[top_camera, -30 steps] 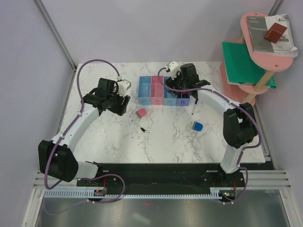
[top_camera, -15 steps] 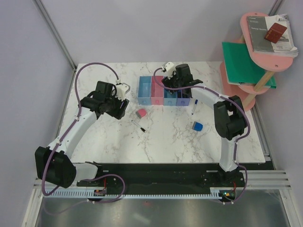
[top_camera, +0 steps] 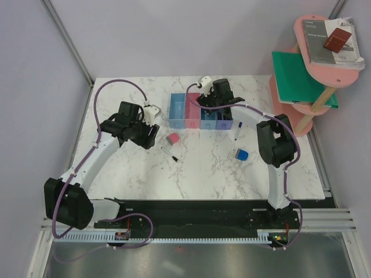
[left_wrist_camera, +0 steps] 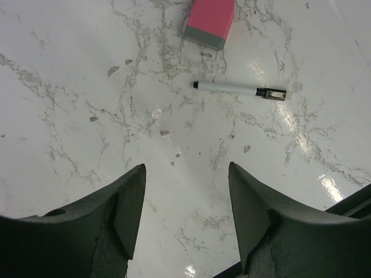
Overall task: Sort the stationery into containers
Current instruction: Place the stationery in the storage box, then pick up the stationery from the center of the board.
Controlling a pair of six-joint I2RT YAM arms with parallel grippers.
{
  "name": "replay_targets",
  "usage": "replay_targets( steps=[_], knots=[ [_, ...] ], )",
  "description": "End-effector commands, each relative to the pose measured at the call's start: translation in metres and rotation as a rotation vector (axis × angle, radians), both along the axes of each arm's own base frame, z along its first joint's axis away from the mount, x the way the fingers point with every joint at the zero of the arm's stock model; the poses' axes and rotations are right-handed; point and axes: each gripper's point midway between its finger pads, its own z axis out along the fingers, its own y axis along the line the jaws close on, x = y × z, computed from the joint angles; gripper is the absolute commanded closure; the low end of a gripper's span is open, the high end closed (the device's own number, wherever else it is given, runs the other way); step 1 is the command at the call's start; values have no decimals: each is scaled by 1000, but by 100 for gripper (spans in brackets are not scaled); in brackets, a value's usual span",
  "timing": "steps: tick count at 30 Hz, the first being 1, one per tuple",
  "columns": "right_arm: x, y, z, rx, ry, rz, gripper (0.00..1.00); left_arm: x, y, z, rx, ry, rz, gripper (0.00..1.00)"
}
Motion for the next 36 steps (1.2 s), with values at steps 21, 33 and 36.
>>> replay_targets(
  steps=[21,33,36],
  knots=[
    [-73,-54,165,49,-221,-107,7,90,-92,-76,-15,-11,-169,36],
    [-106,-58,172,57,-157,-55,2,98,-97,-101,47,-20,-238,36],
    [-110,-54,164,61,-130,-25,2,97,-98,-104,53,-18,-251,36]
  ],
)
